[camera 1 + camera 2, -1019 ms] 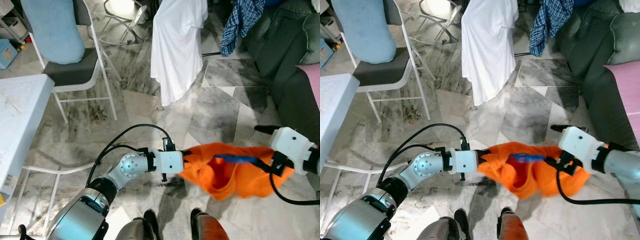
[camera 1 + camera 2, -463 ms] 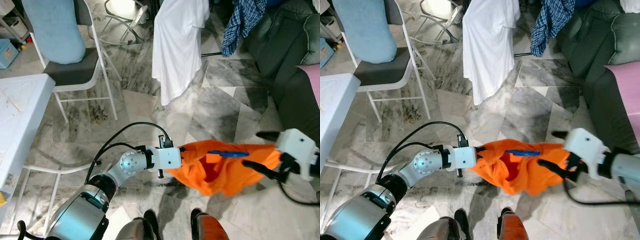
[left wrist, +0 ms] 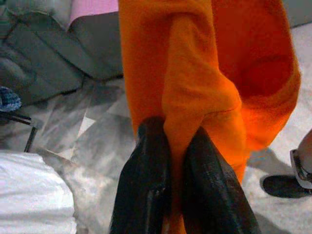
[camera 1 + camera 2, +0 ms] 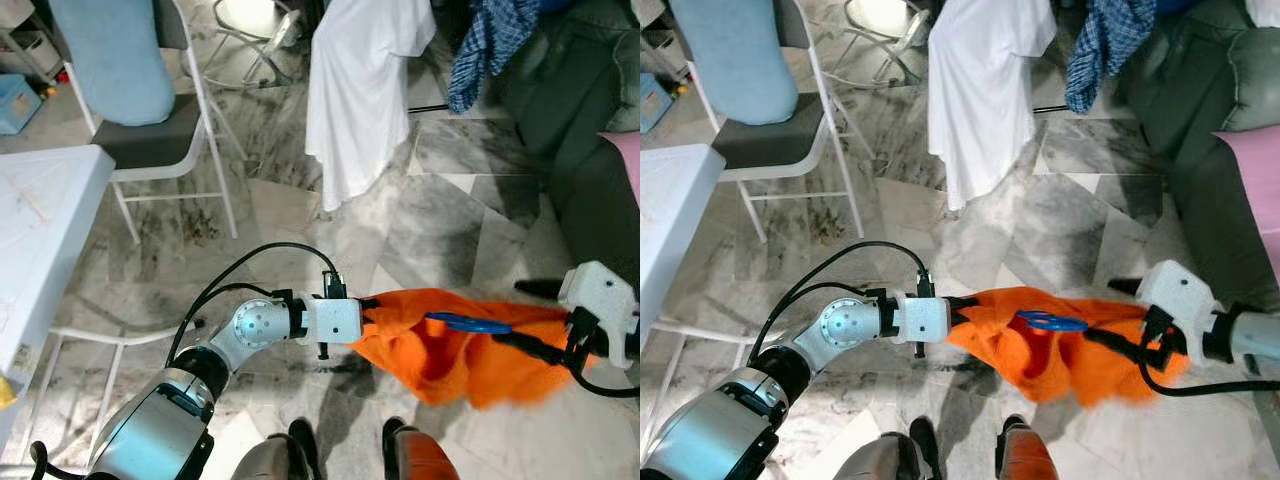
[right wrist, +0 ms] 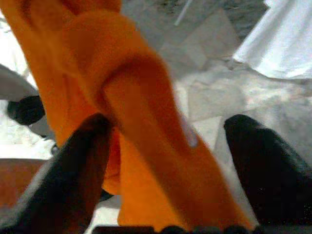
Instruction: Hang hanger
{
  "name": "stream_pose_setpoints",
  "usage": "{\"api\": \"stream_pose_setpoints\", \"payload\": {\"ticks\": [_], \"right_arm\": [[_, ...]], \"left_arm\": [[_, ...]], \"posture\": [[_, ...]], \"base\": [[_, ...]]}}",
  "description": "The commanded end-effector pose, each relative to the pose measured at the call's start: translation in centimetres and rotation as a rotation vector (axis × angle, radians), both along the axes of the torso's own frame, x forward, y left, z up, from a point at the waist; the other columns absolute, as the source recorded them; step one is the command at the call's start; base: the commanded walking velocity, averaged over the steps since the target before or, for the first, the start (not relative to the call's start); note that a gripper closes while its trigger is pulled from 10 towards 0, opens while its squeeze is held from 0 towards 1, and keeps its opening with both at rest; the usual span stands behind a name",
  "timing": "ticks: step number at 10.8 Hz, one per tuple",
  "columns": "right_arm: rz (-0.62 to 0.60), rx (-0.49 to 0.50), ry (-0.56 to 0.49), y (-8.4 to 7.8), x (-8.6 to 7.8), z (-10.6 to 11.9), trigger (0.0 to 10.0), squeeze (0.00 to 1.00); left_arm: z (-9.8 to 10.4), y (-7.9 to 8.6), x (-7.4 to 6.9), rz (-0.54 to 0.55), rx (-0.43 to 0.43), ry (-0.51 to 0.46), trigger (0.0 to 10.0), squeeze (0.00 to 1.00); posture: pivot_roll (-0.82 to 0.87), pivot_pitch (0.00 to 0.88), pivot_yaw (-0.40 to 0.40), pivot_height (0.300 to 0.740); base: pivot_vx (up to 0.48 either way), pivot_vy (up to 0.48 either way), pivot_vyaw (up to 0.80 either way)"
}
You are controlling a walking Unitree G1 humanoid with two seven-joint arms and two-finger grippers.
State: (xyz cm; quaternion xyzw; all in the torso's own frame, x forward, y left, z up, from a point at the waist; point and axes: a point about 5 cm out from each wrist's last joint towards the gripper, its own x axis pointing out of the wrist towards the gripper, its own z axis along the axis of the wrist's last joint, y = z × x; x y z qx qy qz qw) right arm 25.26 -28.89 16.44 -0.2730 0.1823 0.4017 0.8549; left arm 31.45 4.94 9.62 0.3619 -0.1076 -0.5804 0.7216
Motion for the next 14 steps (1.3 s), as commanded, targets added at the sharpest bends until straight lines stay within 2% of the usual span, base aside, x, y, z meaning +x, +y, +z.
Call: {"api": "stream_pose_setpoints", "payload": {"ticks": [1,6,11,13,14], "right_arm": [[0.039,0.002,0.038,0.3,-0.3,-0.5,0.0,0.0],[0.063,-0.004,0.05,0.3,-0.2,-0.2,0.0,0.0],[0.071,0.024,0.053,1.0,-0.3,-0.8,0.0,0.0],[0.057,0.039,0.053,1.1,-0.5,-1.2,0.0,0.0],[0.045,0.029,0.053,1.0,-0.5,-1.6,0.0,0.0]], "left_arm": [[0.5,0.2,0.0,-0.015,-0.029,-0.019,0.0,0.0],[0.7,0.3,0.0,-0.038,-0.022,-0.015,0.0,0.0],[0.5,0.1,-0.1,-0.039,-0.019,-0.011,0.0,0.0],[0.3,0.2,-0.1,-0.027,-0.015,-0.011,0.0,0.0],[0.4,0.3,0.2,0.013,-0.022,-0.031,0.0,0.0]], "posture": [[-0.28,0.255,0.15,0.74],[-0.29,0.251,0.153,0.74],[-0.29,0.244,0.149,0.74],[-0.29,0.245,0.151,0.74],[-0.29,0.246,0.153,0.74]], "base": [[0.0,0.0,0.0],[0.0,0.0,0.0],[0.0,0.0,0.0],[0.0,0.0,0.0],[0.0,0.0,0.0]]}}
